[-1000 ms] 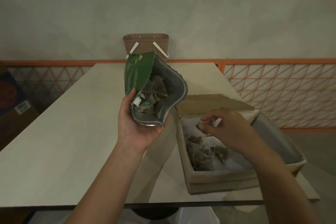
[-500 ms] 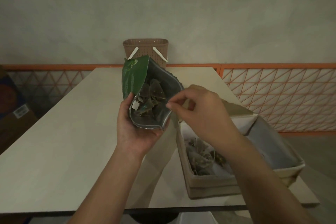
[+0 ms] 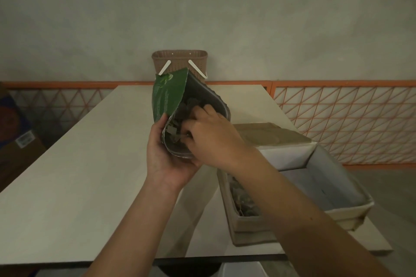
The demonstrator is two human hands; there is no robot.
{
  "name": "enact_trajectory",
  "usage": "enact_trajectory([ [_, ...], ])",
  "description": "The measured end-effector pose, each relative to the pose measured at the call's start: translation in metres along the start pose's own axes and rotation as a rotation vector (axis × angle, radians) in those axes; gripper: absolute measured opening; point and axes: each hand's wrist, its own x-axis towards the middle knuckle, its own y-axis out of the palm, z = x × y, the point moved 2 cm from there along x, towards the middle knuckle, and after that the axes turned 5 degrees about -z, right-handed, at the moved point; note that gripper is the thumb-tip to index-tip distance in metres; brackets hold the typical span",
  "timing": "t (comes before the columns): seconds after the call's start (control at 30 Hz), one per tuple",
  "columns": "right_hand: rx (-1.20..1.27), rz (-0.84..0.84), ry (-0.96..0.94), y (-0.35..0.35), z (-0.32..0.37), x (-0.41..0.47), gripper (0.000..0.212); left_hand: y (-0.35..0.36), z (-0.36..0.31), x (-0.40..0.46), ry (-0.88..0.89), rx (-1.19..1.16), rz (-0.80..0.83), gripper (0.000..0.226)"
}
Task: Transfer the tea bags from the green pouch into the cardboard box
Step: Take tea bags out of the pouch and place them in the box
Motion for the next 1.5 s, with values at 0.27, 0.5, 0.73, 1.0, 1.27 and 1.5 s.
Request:
enact_trajectory([
  [0.27,0.67,-0.084,0.171,-0.046,-0.025,-0.032,0.01,0.002,0.006,0.002,0.007,-0.014,-0.013,0.05],
  [0.5,0.802,-0.218,0.365,-0.062,-0.075,-0.069,0.017,0.0,0.008,0.004,-0.008,-0.057,0.006,0.047],
  [0.73,0.449,0.079,0.579,-0.033,-0.101,-0.092,0.021,0.002,0.013,0.003,-0.013,-0.055,-0.013,0.046],
  [1.0,0.326,0.387,0.462,-0.014,-0.087,-0.095,0.019,0.003,0.011,0.002,0.0,-0.058,-0.018,0.045],
  [1.27,0.368,0.268,0.447,-0.034,-0.068,-0.078,0.017,0.004,0.006,0.001,-0.003,-0.08,-0.006,0.047],
  [1.5,0.654,-0.122,0.248,-0.064,-0.011,-0.028,0.011,0.002,-0.002,-0.001,0.003,-0.041,0.017,0.054],
])
